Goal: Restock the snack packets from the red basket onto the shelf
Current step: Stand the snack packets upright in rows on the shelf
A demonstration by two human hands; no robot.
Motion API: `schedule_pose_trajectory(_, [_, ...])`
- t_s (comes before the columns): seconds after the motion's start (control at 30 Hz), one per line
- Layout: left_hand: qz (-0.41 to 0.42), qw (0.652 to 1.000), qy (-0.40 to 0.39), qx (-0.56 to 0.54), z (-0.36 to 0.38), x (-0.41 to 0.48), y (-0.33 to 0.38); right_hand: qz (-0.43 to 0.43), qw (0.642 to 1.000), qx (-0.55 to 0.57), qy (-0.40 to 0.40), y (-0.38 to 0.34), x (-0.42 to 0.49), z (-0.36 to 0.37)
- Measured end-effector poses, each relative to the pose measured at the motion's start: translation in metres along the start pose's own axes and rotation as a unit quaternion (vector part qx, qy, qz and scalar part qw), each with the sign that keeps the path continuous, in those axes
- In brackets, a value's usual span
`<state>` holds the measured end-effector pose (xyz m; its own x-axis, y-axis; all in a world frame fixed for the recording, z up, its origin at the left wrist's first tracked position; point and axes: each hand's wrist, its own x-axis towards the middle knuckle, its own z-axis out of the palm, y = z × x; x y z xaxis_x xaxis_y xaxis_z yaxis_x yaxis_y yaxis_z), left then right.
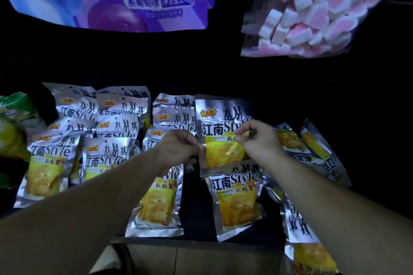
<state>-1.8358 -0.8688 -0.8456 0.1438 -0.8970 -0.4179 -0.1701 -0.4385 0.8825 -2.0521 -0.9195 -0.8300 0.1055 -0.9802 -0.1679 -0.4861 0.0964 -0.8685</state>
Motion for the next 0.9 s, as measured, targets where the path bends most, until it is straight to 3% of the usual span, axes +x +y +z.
schedule_pose_trajectory(0.13, [0.019, 0.998, -0.014, 0.063, -0.001, 0.008, -0.003, 0.009, 1.000, 0.013, 0.017, 0.001, 0.002, 0.001])
schedule_pose_trajectory(0.3, [0.014, 0.988, 0.101, 0.115, 0.014, 0.014, -0.019, 0.023, 0.999, -0.012, -0.036, 0.009, 0.002, 0.005])
schedule_pose_trajectory(0.5, [-0.030, 0.992, 0.116, 0.024, 0.025, 0.024, -0.019, 0.044, 0.992, -0.067, -0.095, 0.005, 0.010, 0.016])
schedule_pose_trajectory(0.67, [0.023, 0.988, 0.149, 0.015, 0.022, 0.022, -0.015, 0.069, 0.987, -0.074, -0.122, 0.005, 0.018, 0.018])
schedule_pose_trajectory(0.77, [0.048, 0.978, 0.177, 0.102, 0.027, 0.012, -0.024, 0.056, 0.988, -0.096, -0.110, 0.008, 0.016, 0.019])
schedule_pose_trajectory(0.9, [-0.034, 0.947, 0.031, 0.319, 0.049, -0.016, -0.048, -0.028, 0.978, -0.193, -0.072, 0.013, 0.004, 0.010])
